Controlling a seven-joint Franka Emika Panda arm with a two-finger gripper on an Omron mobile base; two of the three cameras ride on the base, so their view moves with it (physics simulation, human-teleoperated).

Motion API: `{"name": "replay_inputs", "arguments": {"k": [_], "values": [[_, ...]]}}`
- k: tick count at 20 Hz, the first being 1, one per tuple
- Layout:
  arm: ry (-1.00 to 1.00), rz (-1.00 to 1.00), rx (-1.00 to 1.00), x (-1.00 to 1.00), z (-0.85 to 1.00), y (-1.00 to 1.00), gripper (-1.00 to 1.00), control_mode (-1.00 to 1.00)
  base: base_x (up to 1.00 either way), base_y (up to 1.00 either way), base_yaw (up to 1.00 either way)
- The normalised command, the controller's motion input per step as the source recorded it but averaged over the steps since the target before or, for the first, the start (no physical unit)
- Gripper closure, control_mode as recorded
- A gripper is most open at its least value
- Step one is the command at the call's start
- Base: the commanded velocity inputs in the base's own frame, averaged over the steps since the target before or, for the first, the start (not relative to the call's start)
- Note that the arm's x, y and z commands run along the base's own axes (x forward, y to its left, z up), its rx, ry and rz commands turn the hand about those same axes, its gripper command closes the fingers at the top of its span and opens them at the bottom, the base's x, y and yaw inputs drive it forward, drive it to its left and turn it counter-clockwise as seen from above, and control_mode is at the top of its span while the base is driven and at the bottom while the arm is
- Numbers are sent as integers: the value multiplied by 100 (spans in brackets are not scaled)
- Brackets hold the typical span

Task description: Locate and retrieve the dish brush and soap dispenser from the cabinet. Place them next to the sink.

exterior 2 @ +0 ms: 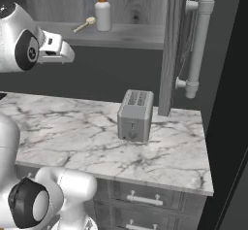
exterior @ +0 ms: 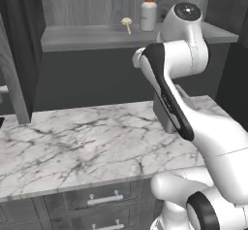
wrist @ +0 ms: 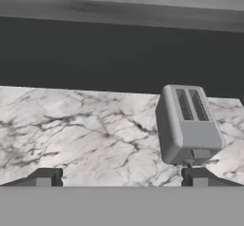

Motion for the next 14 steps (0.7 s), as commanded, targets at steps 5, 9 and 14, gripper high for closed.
{"name": "replay_inputs", "arguments": {"k": [5,9,14], "values": [[-16,-4,-2,3,36,4,-100,-100,0,0,0],[-18,-6,0,8,35,0,-100,-100,0,0,0],[-23,-8,0,20,31,7,-100,-100,0,0,0]]}}
